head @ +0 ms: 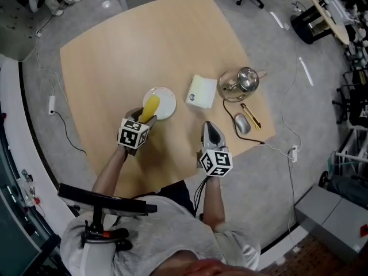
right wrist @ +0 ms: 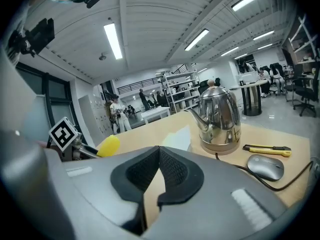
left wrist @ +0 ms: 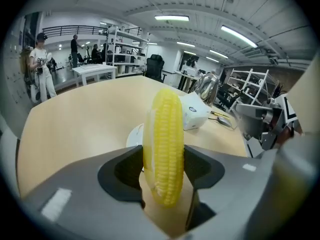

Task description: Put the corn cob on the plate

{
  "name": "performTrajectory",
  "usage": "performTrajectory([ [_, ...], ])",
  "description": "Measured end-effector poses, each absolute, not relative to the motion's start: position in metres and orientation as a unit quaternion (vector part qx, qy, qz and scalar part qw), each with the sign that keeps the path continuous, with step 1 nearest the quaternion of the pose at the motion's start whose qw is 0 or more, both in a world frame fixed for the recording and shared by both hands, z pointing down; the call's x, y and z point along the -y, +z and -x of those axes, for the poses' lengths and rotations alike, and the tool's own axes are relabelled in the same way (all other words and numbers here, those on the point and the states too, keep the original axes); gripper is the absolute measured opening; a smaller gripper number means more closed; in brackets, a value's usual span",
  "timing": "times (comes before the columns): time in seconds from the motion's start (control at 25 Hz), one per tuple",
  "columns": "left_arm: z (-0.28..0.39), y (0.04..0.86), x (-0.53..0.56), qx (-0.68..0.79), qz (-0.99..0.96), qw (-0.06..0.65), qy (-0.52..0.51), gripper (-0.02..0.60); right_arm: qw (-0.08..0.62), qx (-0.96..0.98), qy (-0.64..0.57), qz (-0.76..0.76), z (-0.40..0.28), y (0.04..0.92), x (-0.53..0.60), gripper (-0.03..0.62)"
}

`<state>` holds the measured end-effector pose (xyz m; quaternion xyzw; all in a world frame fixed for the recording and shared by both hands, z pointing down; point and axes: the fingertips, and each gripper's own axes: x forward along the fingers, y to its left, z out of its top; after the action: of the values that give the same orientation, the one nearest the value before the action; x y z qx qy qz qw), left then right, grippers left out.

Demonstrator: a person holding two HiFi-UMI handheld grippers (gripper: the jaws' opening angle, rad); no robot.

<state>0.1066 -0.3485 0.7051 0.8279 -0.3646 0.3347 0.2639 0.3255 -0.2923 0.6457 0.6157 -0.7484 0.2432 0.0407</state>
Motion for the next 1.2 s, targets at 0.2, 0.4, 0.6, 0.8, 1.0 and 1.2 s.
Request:
performTrajectory([
  [0.2,-0.108,0.728,0.360,0.359,-0.814,0.267,0.370,0.262,0.046,0.747,0.243,-0.617,-0.332,0.647,0.294,0.006],
  [0.4,-0.110,0.743,0.368,0.356,-0.805,0.268,0.392,0.262,0.047,0.742,0.247,-0.621,-0.340,0.651,0.295,0.006],
  [0.6,-0.113,0.754,0.372,0.353,-0.797,0.272,0.407,0.262,0.050,0.739,0.251,-0.623,-0.345,0.656,0.296,0.006],
  [0.8,-0.117,0.766,0.377,0.344,-0.796,0.266,0.421,0.262,0.052,0.737,0.256,-0.624,-0.347,0.663,0.300,0.006],
  [1.0,-0.117,0.769,0.379,0.339,-0.797,0.264,0.424,0.262,0.051,0.735,0.261,-0.623,-0.344,0.665,0.300,0.006],
  [1.2,-0.119,0.770,0.379,0.340,-0.796,0.259,0.428,0.259,0.051,0.734,0.266,-0.623,-0.343,0.666,0.298,0.006],
])
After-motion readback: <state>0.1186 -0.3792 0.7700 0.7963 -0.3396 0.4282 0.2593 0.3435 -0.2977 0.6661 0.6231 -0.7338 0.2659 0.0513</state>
